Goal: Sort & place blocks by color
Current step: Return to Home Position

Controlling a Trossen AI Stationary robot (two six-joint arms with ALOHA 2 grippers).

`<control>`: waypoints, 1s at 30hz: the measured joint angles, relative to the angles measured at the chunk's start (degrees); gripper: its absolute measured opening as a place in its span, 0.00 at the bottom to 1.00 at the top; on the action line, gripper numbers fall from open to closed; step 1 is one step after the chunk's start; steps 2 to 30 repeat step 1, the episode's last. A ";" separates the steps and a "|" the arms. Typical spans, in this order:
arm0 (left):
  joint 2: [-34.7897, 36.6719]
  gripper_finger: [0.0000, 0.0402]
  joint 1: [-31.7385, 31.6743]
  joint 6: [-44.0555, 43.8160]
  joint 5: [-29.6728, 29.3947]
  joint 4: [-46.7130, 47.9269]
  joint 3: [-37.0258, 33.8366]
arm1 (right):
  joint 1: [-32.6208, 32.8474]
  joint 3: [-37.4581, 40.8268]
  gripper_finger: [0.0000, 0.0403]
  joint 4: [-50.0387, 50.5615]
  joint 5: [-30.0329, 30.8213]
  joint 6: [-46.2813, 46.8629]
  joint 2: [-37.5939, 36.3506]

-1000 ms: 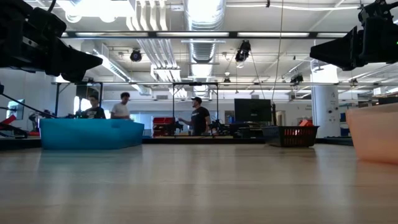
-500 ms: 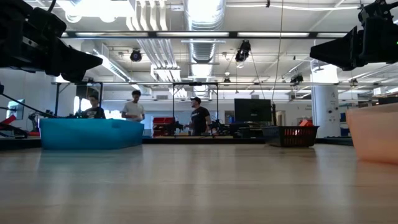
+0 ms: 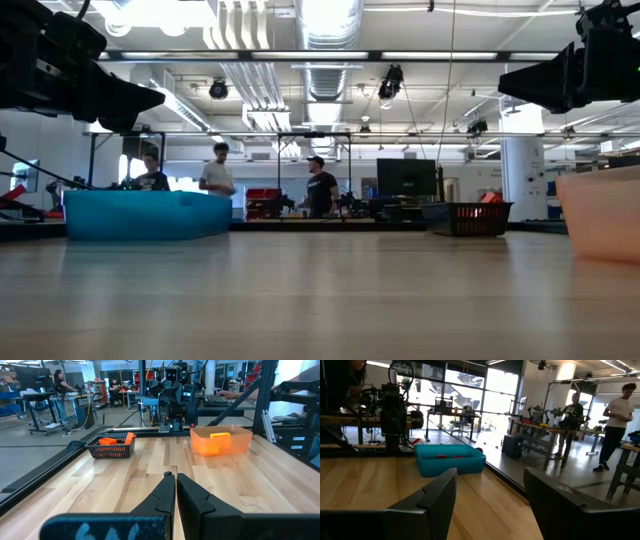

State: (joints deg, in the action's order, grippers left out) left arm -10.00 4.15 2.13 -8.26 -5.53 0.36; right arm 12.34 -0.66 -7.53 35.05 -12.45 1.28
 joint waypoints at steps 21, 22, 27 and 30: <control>0.00 0.00 0.01 0.00 -0.01 0.01 0.00 | 0.00 0.00 0.54 0.00 0.00 0.00 0.00; 0.00 0.00 0.01 0.00 -0.01 0.01 0.00 | 0.00 0.00 0.54 0.00 0.00 0.00 0.00; 0.00 0.00 0.01 0.00 -0.01 0.01 0.00 | 0.00 0.00 0.54 0.00 0.00 0.00 0.00; 0.00 0.00 0.01 0.00 -0.01 0.01 0.00 | 0.00 0.00 0.54 0.00 0.00 0.00 0.00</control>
